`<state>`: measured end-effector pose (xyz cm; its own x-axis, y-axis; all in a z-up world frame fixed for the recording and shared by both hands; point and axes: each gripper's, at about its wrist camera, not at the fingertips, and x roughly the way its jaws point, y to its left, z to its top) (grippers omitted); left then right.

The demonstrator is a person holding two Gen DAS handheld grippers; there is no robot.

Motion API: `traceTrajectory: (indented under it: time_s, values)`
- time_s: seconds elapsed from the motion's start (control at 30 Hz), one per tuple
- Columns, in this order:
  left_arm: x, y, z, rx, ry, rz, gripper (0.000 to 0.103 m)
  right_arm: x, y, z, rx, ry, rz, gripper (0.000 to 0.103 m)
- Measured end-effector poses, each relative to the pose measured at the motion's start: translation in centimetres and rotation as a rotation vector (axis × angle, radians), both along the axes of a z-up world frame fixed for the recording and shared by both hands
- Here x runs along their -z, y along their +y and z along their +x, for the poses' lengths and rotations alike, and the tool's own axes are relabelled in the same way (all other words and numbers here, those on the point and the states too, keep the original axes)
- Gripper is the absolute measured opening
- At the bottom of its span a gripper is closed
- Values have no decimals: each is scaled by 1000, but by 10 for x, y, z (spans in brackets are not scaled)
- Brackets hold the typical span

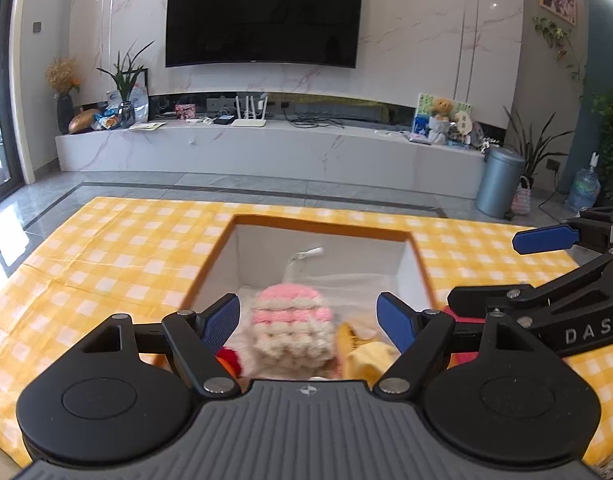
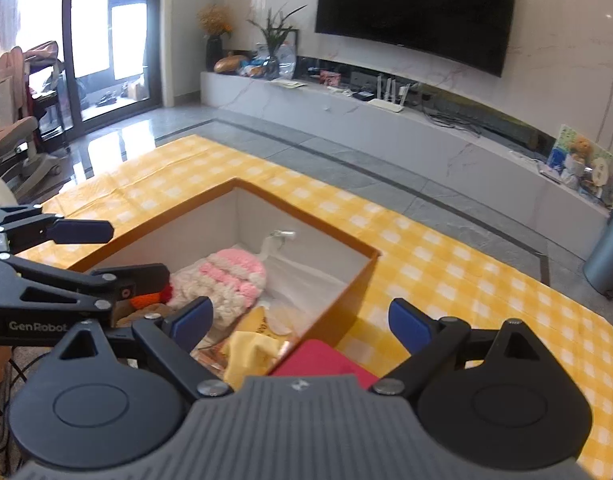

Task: Organize soft objects
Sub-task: 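Open the left tool to drop the orange crocheted fruit into the box, then move both tools back over the white mitt and brown coir pad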

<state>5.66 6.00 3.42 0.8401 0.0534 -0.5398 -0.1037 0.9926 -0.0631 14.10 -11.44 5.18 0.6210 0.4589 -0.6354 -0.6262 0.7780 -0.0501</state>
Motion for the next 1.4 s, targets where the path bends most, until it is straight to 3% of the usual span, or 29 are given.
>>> traceTrajectory:
  time_s: [0.17, 0.6, 0.73, 1.03, 1.13, 1.27, 1.4]
  values:
    - [-1, -25, -5, 46, -17, 17, 92, -7, -34, -11, 85, -57, 84, 94]
    - [0, -88, -8, 183, -10, 46, 92, 4, -132, -23, 307, -70, 244, 95]
    - [-4, -108, 0, 229, 0, 66, 92, 11, -162, -22, 392, -82, 238, 97]
    - [-12, -176, 57, 515, 134, 102, 92, 50, -211, -5, 603, 14, 171, 97]
    - [-1, -203, 80, 606, 212, 190, 92, 55, -215, -4, 636, 0, 125, 97]
    - [18, -232, 105, 681, 270, 370, 92, 62, -229, -1, 665, 17, 185, 97]
    - [38, -241, 138, 732, 345, 459, 92, 66, -228, -2, 699, 19, 137, 97]
